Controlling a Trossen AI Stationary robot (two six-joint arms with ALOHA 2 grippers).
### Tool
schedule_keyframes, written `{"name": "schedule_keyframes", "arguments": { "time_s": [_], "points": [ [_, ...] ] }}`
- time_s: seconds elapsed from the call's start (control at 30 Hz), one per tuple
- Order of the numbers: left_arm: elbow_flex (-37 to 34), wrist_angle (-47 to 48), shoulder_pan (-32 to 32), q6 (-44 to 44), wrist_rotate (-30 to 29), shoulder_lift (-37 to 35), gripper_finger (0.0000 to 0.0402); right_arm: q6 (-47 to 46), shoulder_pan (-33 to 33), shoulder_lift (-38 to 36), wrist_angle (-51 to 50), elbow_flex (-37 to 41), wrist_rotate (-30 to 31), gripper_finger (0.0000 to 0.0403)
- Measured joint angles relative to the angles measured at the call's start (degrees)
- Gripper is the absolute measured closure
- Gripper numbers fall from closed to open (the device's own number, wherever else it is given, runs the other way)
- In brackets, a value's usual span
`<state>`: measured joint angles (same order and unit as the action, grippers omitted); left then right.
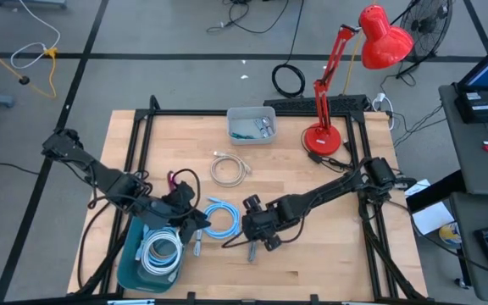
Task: Pick & Place USB Port
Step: Put the black white charger cable into the gray bin
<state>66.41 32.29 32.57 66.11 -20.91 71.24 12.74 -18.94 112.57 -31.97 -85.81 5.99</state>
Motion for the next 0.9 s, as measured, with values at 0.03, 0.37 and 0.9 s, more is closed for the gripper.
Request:
{"name": "schedule_keyframes", "arguments": {
  "time_s": [0.03, 0.37, 0.9],
  "points": [
    [0.0, 0.0, 0.22, 0.06, 0.01, 0.0, 0.0241, 0.0, 0.14, 0.0, 0.0, 0.16, -0.04, 0.0207],
    [0.0, 0.02, 0.57, 0.4, 0.0, 0.0, 0.0241, 0.22, -2.1, 1.24, 0.85, 1.54, -4.38, 0.0205],
    [-0.02, -0.34, 0.57, 0.21, -1.09, -0.02, 0.0241, -0.03, -3.62, 3.7, 5.06, 1.67, 0.06, 0.017]
  ]
}}
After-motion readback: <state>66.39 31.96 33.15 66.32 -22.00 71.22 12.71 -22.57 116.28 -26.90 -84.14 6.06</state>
